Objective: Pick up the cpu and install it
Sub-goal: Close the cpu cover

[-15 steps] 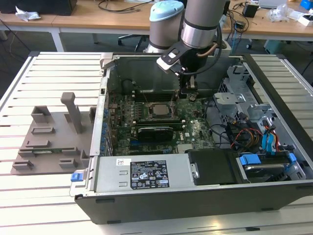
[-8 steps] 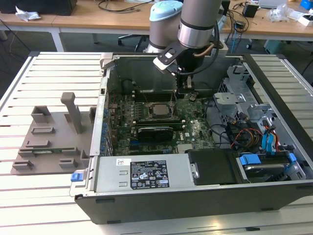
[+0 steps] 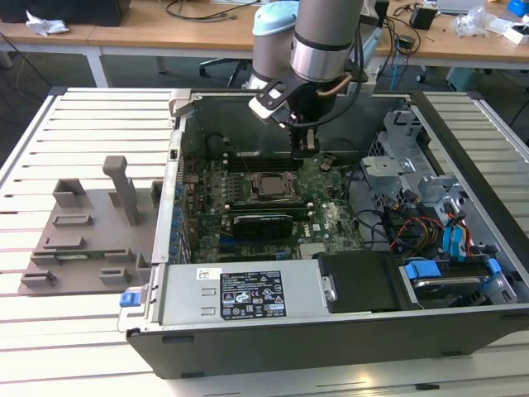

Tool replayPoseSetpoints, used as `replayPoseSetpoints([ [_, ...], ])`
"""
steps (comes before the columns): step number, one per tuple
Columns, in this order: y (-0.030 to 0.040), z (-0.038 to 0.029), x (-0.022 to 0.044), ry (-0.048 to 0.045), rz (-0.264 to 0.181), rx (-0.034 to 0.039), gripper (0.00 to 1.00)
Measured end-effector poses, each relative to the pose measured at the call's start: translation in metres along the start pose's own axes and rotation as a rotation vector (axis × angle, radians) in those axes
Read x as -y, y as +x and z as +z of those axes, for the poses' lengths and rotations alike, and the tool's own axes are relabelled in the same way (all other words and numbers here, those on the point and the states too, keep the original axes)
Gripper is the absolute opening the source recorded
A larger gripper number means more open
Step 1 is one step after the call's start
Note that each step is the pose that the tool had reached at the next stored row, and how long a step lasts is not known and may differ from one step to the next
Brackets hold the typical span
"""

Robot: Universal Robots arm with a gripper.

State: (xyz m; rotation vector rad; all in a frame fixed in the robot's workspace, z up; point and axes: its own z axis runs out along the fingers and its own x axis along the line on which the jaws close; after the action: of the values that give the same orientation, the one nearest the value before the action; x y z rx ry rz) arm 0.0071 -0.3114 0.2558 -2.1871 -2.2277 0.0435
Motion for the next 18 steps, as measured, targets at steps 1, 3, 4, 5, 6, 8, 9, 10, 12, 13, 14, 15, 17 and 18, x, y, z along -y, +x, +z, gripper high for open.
replayPoseSetpoints([
  [1,0.0000,0.0002,0.0020,0.0000,0.000,-0.0001,0.11],
  [3,0.0001,0.0005,0.0057,0.0001,0.000,0.0001,0.11],
  [4,0.0002,0.0007,0.0079,0.0000,0.000,0.0000,0.11],
  [5,0.0002,0.0009,0.0101,0.0000,0.000,0.0000,0.11],
  [6,0.0002,0.0011,0.0123,0.0000,0.000,0.0000,0.11],
  [8,0.0003,0.0014,0.0158,0.0000,0.000,0.0000,0.11],
  [9,0.0003,0.0016,0.0170,0.0000,0.000,0.0000,0.11],
  [10,0.0003,0.0016,0.0177,0.0000,0.000,0.0000,0.11],
  [12,0.0005,0.0031,0.0205,-0.0002,0.000,-0.0004,0.11],
  [13,0.0004,0.0040,0.0213,-0.0001,0.000,-0.0001,0.11],
  [14,0.0005,0.0061,0.0228,0.0000,0.000,-0.0001,0.11],
  [15,0.0005,0.0083,0.0243,0.0000,0.000,-0.0001,0.11],
  [17,0.0006,0.0121,0.0269,0.0000,0.000,-0.0001,0.11],
  [18,0.0006,0.0138,0.0282,0.0000,0.000,0.0000,0.11],
])
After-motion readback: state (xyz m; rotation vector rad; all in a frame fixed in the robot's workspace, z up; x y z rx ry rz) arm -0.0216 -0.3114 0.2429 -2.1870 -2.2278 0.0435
